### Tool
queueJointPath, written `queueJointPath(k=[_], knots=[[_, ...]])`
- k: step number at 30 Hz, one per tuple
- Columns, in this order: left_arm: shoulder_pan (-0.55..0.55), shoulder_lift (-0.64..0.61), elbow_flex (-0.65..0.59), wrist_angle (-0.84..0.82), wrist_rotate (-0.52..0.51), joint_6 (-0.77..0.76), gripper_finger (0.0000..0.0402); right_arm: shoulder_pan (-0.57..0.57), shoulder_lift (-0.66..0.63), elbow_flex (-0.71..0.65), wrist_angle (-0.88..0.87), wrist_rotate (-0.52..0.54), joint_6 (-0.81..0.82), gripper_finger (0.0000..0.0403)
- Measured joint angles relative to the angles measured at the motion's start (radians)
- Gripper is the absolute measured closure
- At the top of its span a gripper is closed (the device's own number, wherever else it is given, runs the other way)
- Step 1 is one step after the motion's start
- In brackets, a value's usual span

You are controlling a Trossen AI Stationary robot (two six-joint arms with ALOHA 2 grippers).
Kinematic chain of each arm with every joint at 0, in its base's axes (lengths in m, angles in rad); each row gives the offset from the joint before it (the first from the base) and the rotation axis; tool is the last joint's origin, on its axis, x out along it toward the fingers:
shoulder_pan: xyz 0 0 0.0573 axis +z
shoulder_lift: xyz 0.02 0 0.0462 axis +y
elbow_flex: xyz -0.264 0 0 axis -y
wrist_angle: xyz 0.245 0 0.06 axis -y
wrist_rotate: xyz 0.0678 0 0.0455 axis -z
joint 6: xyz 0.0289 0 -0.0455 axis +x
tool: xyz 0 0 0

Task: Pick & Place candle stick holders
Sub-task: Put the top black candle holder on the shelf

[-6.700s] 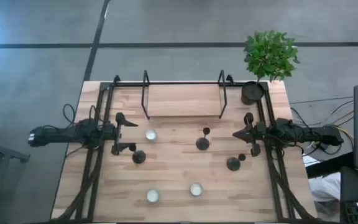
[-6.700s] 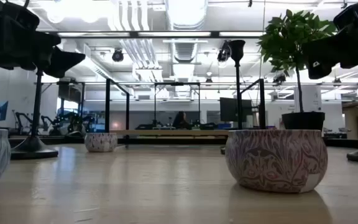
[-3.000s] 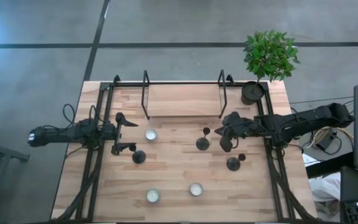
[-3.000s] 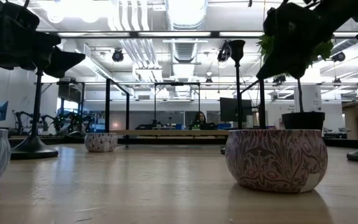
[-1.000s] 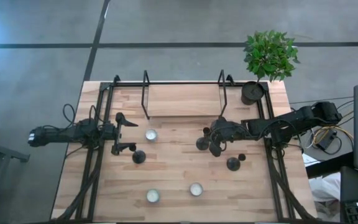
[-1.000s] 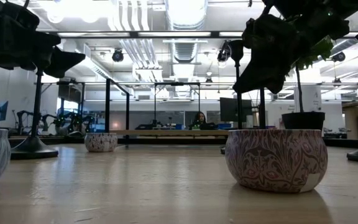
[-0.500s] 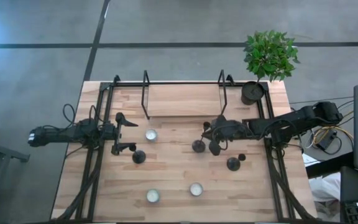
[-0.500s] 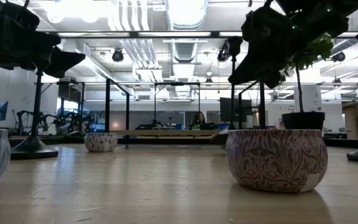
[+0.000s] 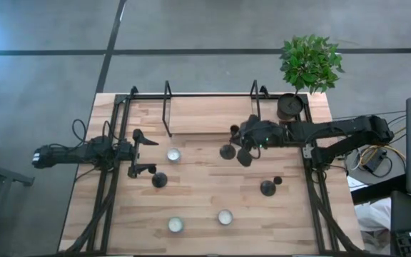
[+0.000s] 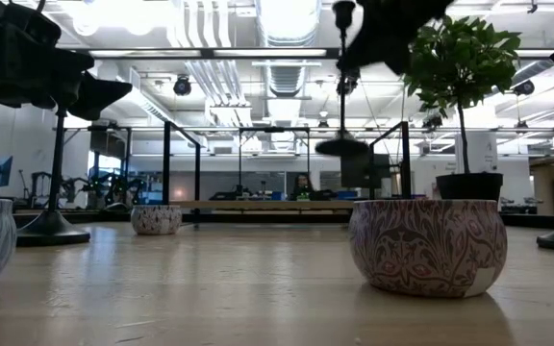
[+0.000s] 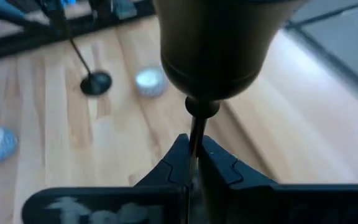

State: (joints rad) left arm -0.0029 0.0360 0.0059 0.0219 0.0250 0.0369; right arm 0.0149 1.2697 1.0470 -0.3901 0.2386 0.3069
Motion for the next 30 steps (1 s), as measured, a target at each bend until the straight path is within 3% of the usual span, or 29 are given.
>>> queueJointPath(k=[8,13,30], knots=[[0.001,0.000,0.000,0.000,0.000,0.000,0.0003,-0.083,0.021,0.215,-0.087,-0.018,-0.087,0.0392],[0.001,0.000,0.000,0.000,0.000,0.000,0.0003,-0.142,0.043,0.300,-0.115,-0.086,-0.110,0.0392],[0.000,0.008,0.000,0.000,0.000,0.000,0.0003,-0.297,0.243,0.469,-0.159,-0.234,-0.231,0.0392]])
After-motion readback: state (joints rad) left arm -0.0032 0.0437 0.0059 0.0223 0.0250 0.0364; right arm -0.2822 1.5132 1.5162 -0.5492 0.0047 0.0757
